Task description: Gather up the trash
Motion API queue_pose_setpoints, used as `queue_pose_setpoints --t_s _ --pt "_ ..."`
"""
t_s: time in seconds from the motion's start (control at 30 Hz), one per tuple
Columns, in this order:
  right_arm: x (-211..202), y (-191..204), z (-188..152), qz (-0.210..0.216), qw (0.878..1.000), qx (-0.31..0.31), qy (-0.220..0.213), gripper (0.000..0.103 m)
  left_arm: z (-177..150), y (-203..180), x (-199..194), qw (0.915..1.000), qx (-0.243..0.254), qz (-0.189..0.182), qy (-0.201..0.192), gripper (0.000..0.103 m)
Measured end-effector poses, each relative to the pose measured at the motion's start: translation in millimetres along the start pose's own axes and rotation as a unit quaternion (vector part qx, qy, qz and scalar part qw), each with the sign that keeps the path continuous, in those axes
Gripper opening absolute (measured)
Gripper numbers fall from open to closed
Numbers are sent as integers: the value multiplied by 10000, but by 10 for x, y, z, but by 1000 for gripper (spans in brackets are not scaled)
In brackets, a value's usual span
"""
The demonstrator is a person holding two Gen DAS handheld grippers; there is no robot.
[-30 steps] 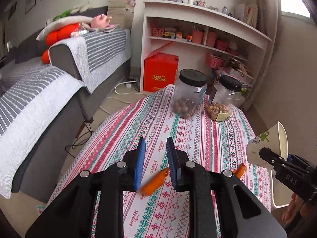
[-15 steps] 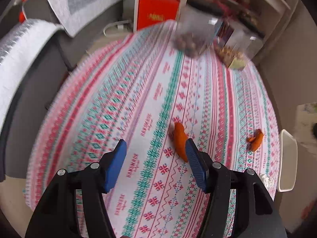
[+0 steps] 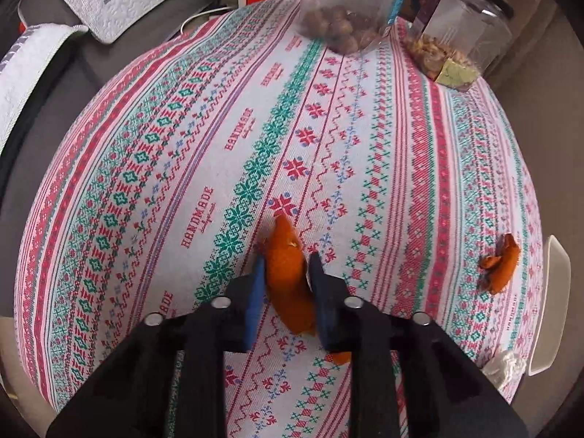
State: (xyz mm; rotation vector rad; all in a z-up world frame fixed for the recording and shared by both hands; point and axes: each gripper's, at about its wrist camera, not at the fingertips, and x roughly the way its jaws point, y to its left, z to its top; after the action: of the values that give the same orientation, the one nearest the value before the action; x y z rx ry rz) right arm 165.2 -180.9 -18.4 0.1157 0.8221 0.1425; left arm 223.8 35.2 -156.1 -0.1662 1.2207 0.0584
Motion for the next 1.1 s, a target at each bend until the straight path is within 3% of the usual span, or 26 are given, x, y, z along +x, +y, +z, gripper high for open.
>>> queue_pose_setpoints --t_s 0.27,0.43,0.87,1.1 --pt "8 83 5 91 9999 -12 -59 46 -16 152 -650 9910 257 505 -1210 20" --pt "22 167 -9 88 9999 -79 -100 46 18 322 -967 9837 234 579 -1688 20" --pt "-4 282 -5 -44 9993 -126 -341 46 -53 461 -1354 9725 75 562 -2257 20" --pt "-95 175 7 -198 9984 -63 -525 46 -65 349 -1475 9684 50 388 -2463 20"
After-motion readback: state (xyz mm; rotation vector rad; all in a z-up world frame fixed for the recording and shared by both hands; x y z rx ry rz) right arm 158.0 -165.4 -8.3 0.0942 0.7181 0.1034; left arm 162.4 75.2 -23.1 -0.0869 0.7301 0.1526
